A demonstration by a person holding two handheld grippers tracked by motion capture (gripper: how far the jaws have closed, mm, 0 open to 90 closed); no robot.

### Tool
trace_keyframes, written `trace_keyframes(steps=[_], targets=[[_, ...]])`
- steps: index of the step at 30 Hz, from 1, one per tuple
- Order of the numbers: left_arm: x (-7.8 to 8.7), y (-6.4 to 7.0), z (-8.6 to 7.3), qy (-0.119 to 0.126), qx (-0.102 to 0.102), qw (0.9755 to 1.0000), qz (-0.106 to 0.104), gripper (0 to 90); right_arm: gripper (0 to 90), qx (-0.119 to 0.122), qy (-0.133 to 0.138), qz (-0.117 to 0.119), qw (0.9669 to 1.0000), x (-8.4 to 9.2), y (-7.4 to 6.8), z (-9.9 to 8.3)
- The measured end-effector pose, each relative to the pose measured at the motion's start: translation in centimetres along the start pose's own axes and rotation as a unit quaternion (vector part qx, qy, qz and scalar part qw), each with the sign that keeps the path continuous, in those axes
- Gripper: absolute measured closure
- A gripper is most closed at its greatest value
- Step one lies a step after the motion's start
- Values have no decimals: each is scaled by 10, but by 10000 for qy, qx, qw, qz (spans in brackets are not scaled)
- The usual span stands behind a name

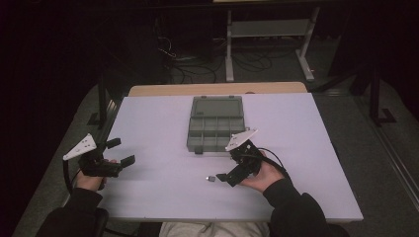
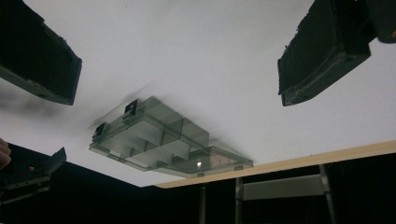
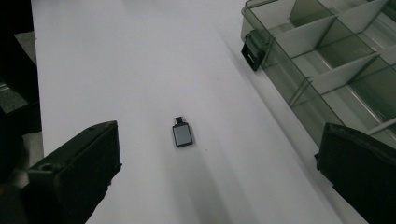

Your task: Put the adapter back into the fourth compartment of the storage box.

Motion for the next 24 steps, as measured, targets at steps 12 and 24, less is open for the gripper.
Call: trace_keyframes(steps=[12,24], targets=[[0,0,0,4,-2,10000,-1,0,0,153,-234,89,9996,-11,-8,1],[0,0,0,13,3,10000,-3,0,0,289,-443,241,9983,-24,-16,0]])
Point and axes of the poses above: each handheld gripper's, and its own axes: x roughly backward along the jaws, z roughly out of its top, y roughly to its right, the point moved 6 cm from there along -x, roughly forward along the jaws, and after that the axes turned 3 degrees about -y, right-handed, at the moved point
